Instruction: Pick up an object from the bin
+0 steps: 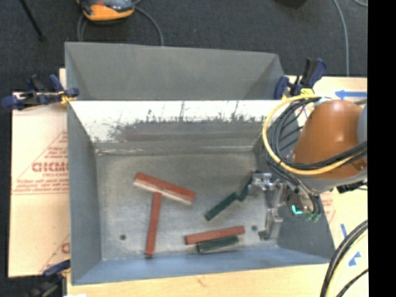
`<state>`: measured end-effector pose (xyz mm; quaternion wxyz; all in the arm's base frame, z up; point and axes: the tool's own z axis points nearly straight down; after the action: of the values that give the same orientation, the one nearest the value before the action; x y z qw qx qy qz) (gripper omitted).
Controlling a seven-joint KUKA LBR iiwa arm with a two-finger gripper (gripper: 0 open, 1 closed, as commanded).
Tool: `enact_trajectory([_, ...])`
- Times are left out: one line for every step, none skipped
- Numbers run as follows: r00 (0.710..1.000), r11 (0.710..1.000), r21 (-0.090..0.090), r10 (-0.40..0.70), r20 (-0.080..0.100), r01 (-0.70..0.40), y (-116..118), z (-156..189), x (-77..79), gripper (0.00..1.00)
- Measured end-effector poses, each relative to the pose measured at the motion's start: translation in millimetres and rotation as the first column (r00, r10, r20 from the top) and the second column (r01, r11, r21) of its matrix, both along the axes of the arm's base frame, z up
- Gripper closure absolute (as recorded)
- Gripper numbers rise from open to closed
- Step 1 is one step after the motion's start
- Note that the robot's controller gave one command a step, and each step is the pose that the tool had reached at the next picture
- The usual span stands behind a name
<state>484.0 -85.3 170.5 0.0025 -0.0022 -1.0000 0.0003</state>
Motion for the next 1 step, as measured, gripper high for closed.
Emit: enact_trajectory([1.0,1.0,-0.001,0.003,0.008,-0.003,0.2,3.8,1.9,0.0])
